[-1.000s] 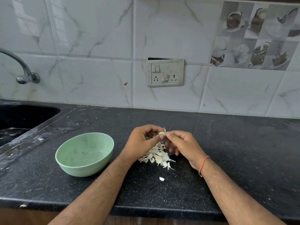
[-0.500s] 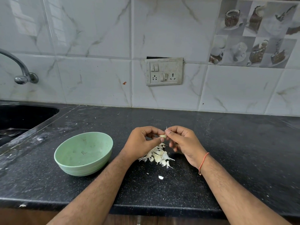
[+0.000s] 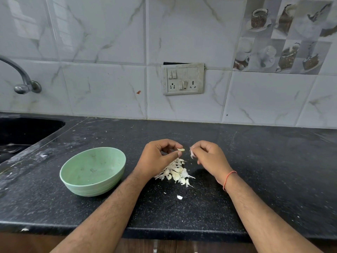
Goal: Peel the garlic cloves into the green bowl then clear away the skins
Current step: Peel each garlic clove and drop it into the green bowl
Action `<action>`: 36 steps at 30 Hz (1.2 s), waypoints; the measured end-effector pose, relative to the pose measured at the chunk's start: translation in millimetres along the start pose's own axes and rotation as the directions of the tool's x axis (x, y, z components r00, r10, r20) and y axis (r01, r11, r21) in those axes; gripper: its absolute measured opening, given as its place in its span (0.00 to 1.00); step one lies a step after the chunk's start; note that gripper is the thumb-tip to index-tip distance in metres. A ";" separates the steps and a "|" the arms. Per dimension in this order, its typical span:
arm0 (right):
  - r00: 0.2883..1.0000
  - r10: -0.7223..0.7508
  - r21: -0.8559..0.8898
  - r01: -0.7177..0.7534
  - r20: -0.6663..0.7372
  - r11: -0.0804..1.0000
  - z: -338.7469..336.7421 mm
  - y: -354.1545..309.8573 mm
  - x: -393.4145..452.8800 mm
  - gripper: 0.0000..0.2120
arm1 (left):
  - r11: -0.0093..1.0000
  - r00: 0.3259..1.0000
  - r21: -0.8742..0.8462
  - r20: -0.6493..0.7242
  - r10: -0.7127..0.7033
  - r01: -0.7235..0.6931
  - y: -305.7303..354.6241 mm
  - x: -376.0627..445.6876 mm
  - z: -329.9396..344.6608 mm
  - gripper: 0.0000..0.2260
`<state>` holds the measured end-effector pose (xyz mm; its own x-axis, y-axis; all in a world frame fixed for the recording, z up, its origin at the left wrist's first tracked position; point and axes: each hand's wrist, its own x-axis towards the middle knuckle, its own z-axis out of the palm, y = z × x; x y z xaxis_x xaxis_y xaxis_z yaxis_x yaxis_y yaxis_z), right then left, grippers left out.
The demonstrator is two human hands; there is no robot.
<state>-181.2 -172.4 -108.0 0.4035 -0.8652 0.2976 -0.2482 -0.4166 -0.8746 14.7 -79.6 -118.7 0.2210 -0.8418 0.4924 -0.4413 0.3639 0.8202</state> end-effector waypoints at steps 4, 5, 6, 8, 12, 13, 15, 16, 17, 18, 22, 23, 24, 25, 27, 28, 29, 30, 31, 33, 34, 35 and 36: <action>0.980 -0.192 -0.301 0.199 0.054 0.933 3.0 6.6 -3.7 0.06 | 1.000 1.000 -0.004 -0.031 0.001 -0.001 -0.7 1.0 -0.7 0.08; 0.973 -0.222 -0.284 0.230 0.063 0.931 2.6 7.5 -3.9 0.07 | 1.000 0.999 -0.002 -0.035 0.000 0.000 -1.1 1.1 -0.8 0.08; 0.967 -0.244 -0.242 0.253 0.069 0.937 1.8 7.2 -4.4 0.10 | 1.000 0.999 0.000 -0.038 -0.001 0.001 -1.5 1.0 -0.8 0.08; 0.961 -0.267 -0.136 0.275 0.075 0.952 0.9 3.5 -5.7 0.13 | 1.000 0.999 0.014 -0.043 0.004 -0.004 -2.4 0.7 -0.9 0.08; 0.971 -0.212 0.018 0.211 0.108 0.977 4.2 0.2 -6.2 0.07 | 0.999 0.998 0.044 -0.054 0.024 -0.022 -4.0 0.8 -0.8 0.08; 0.975 -0.195 0.039 0.191 0.104 0.981 4.6 0.3 -5.9 0.06 | 0.999 0.998 0.048 -0.054 0.025 -0.022 -3.5 0.4 -0.7 0.08; 0.981 -0.173 0.080 0.166 0.094 0.983 4.7 -1.5 -7.3 0.05 | 0.998 0.998 0.053 -0.051 0.030 -0.027 -1.6 -0.3 0.0 0.08; 0.982 -0.165 0.097 0.156 0.092 0.983 4.9 -2.3 -8.1 0.05 | 0.998 0.998 0.054 -0.049 0.035 -0.033 -0.7 -0.8 0.5 0.08; 0.983 -0.157 0.113 0.146 0.092 0.983 4.9 -3.2 -8.8 0.04 | 0.998 0.998 0.053 -0.046 0.044 -0.041 0.0 -1.2 0.9 0.07; 0.985 -0.149 0.129 0.136 0.093 0.982 4.9 -4.0 -9.4 0.04 | 0.997 0.998 0.050 -0.041 0.053 -0.051 0.2 -1.5 1.1 0.07; 0.990 -0.110 0.162 0.095 0.089 0.982 4.4 -6.4 -9.6 0.03 | 0.998 0.998 0.025 -0.029 0.056 -0.055 1.0 -1.9 1.2 0.09; 0.991 -0.102 0.165 0.087 0.083 0.982 4.2 -7.3 -9.9 0.03 | 0.999 0.998 0.008 -0.025 0.050 -0.050 1.3 -1.9 1.2 0.11; 0.993 -0.096 0.171 0.082 0.075 0.982 4.1 -7.4 -9.8 0.03 | 0.999 0.999 -0.012 -0.022 0.048 -0.048 1.6 -2.1 1.0 0.12; 0.994 -0.089 0.177 0.076 0.067 0.981 4.1 -7.4 -9.9 0.03 | 0.998 0.998 -0.028 -0.021 0.052 -0.052 1.8 -2.4 1.1 0.14; 0.995 -0.082 0.184 0.071 0.056 0.980 3.7 -7.4 -10.0 0.04 | 0.997 0.998 -0.034 -0.030 0.062 -0.063 2.5 -3.3 2.7 0.14; 0.995 -0.083 0.188 0.072 0.052 0.980 3.2 -7.4 -10.4 0.04 | 0.997 0.997 -0.033 -0.042 0.064 -0.066 3.8 -4.5 4.6 0.14; 0.995 -0.088 0.194 0.077 0.048 0.978 2.6 -8.4 -10.8 0.04 | 0.997 0.996 -0.029 -0.062 0.066 -0.068 6.4 -5.9 6.6 0.15; 0.995 -0.093 0.196 0.083 0.043 0.977 1.6 -9.1 -11.2 0.05 | 0.997 0.994 -0.017 -0.084 0.069 -0.070 9.9 -7.3 8.9 0.15; 0.994 -0.098 0.197 0.088 0.039 0.976 0.1 -10.5 -11.5 0.05 | 0.997 0.992 0.004 -0.101 0.073 -0.073 14.0 -8.1 11.1 0.15; 0.994 -0.107 0.205 0.099 0.028 0.974 -4.0 -14.5 -12.3 0.05 | 0.995 0.989 0.053 -0.117 0.086 -0.080 24.4 -8.7 12.8 0.15; 0.994 -0.111 0.212 0.104 0.021 0.972 -6.0 -17.6 -13.1 0.04 | 0.993 0.988 0.073 -0.118 0.096 -0.087 30.9 -8.6 11.6 0.16; 0.993 -0.118 0.217 0.112 0.015 0.970 -7.5 -21.4 -14.0 0.04 | 0.990 0.987 0.098 -0.116 0.110 -0.099 37.7 -8.5 9.5 0.16; 0.992 -0.127 0.218 0.122 0.009 0.968 -8.8 -25.5 -15.0 0.04 | 0.985 0.986 0.132 -0.110 0.128 -0.114 44.8 -8.0 6.1 0.16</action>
<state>-188.7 -151.3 -86.7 0.4397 -0.8026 0.4030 0.0007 -0.4484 -0.8938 -12.1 -59.0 -87.7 0.2564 -0.7394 0.6226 -0.5747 0.4013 0.7132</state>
